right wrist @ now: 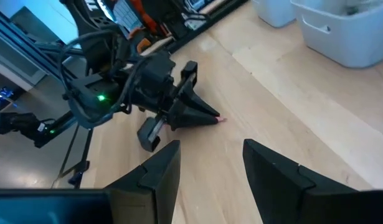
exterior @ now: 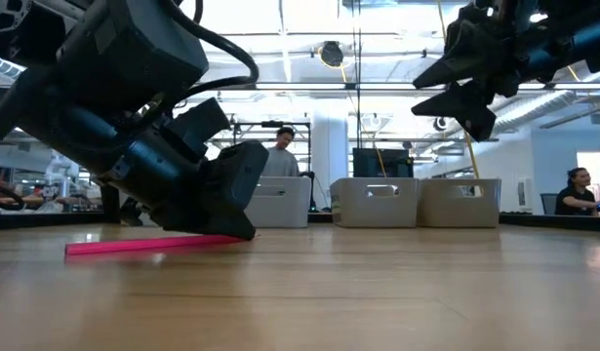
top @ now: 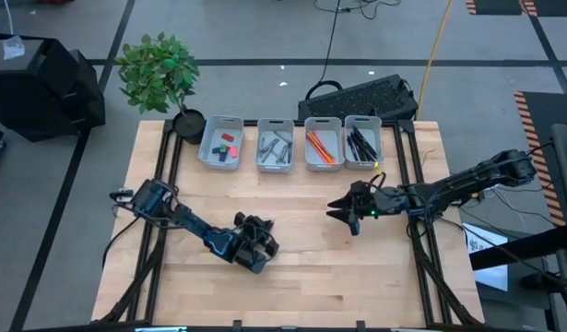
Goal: Sort crayons/erasers/pens/pencils in bins
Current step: Put the pink pencil into the middle right gray bin
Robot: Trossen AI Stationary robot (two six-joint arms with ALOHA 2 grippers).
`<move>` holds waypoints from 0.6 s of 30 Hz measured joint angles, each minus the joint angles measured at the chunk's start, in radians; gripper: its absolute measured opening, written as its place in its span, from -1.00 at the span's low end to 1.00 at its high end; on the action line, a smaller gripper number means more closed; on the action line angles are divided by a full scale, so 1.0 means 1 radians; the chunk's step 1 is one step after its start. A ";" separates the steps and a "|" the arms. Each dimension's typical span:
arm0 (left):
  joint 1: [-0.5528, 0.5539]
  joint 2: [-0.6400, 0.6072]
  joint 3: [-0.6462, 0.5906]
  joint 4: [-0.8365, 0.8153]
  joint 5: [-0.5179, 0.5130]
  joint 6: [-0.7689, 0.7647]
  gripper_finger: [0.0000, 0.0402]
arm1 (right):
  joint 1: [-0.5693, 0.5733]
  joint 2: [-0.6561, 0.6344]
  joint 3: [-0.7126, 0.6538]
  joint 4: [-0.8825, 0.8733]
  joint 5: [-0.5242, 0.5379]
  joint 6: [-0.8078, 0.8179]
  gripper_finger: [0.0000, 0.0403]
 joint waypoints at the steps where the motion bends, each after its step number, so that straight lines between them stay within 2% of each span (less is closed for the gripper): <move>1: 0.000 0.000 0.000 0.002 -0.001 0.007 -0.83 | 0.000 0.000 0.000 0.007 0.000 -0.006 -0.16; 4: 0.000 0.000 0.000 0.001 -0.002 0.034 -0.81 | 0.000 0.000 0.000 0.013 0.000 -0.014 -0.16; 12: 0.000 0.001 0.000 -0.002 -0.003 0.148 -0.53 | 0.000 0.000 0.000 0.013 -0.002 -0.037 -0.16; 15: 0.001 0.001 0.000 -0.009 -0.002 0.137 -0.53 | 0.000 0.000 0.000 0.013 -0.002 -0.038 -0.16; 18: 0.007 -0.001 0.000 -0.017 0.016 0.110 -0.61 | 0.000 0.000 0.000 0.013 -0.006 -0.038 -0.16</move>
